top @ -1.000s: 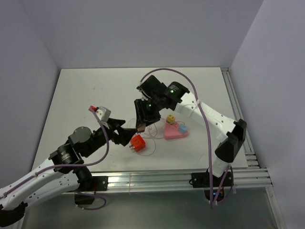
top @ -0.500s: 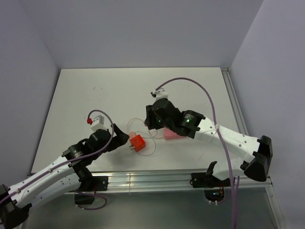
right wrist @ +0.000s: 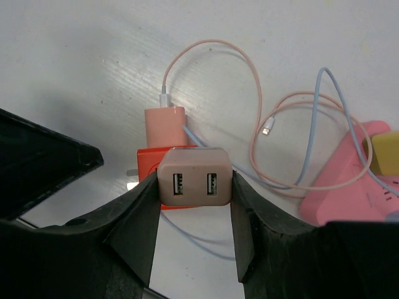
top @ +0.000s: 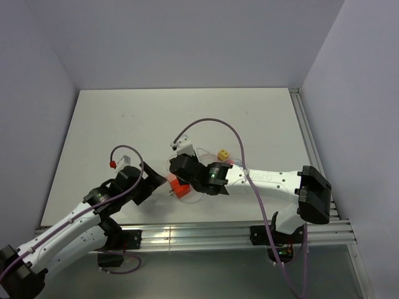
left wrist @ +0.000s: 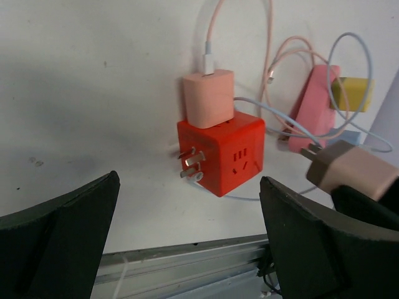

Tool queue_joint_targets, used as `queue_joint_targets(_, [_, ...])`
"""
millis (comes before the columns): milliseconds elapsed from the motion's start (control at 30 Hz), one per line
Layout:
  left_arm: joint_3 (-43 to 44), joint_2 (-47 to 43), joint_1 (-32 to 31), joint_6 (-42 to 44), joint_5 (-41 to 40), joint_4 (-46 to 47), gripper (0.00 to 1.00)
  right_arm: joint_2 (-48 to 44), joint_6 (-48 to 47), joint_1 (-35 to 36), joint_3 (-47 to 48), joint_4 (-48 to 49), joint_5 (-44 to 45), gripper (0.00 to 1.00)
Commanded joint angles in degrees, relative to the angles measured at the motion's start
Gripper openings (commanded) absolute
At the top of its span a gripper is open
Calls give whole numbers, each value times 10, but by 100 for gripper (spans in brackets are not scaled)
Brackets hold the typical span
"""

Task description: Insert the plug

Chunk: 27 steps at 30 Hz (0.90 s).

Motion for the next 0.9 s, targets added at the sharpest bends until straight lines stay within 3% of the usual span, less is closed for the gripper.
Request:
queue_joint_targets(0, [7,22,8,-13,32,-2,100,-15,-18,17,-8,53,33,0])
queue_joint_targets(233, [-7,95,14,-63,35,-18,100,-50,-43,56,-71,144,61,0])
queue_joint_targets(367, [-21,92,14,-79,35,-12,99,-68,-58,72,-90,175,107,0])
queue_joint_targets(867, [-53,41,15,-141,36,-16,100,-36,-77,73,-106,217,38,0])
